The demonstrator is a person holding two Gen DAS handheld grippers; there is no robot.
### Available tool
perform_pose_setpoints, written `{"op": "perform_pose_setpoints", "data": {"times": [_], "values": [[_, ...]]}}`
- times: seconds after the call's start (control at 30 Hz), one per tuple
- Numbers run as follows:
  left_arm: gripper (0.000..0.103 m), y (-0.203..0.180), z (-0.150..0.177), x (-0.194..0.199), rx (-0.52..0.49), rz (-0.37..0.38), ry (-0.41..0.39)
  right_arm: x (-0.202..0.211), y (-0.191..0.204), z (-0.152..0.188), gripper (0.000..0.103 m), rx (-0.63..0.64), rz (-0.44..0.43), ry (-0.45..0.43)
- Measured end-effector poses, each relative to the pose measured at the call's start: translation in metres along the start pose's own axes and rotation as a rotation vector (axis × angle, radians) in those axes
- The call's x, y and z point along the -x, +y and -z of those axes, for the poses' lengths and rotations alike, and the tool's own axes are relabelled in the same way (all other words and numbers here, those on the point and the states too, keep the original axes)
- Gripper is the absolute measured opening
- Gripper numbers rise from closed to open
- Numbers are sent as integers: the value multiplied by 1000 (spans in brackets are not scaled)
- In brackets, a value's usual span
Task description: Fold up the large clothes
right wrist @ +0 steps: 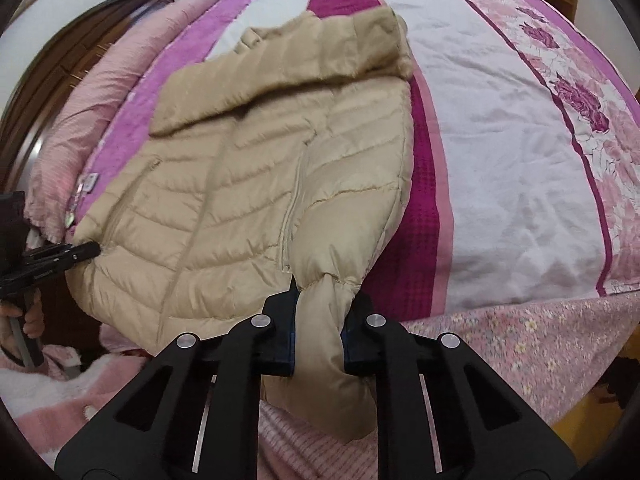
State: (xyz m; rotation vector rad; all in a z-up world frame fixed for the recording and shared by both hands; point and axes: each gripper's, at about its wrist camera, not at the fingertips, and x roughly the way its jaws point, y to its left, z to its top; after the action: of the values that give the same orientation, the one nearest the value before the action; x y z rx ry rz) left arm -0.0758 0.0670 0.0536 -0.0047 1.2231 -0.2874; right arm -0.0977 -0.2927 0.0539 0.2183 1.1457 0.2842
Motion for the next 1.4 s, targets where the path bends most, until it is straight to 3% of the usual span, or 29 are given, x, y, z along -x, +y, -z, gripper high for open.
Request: {"op": "perform_pose_setpoints", "data": {"times": [0.3, 0.53, 1.0, 1.17, 1.4], "values": [[15, -10, 24, 50, -20, 24, -17, 42, 13, 17, 14, 14, -59, -33], [14, -8, 14, 56, -5, 42, -57, 53, 15, -5, 14, 4, -77, -93], [14, 1, -94, 44, 4, -8, -209, 30, 11, -116, 13, 3, -37, -192], [14, 10, -137, 22, 52, -15, -220, 5, 6, -152, 13, -13, -10, -192], [15, 18, -179, -27, 76, -90, -193, -54, -2, -193, 15, -6, 110, -159]]}}
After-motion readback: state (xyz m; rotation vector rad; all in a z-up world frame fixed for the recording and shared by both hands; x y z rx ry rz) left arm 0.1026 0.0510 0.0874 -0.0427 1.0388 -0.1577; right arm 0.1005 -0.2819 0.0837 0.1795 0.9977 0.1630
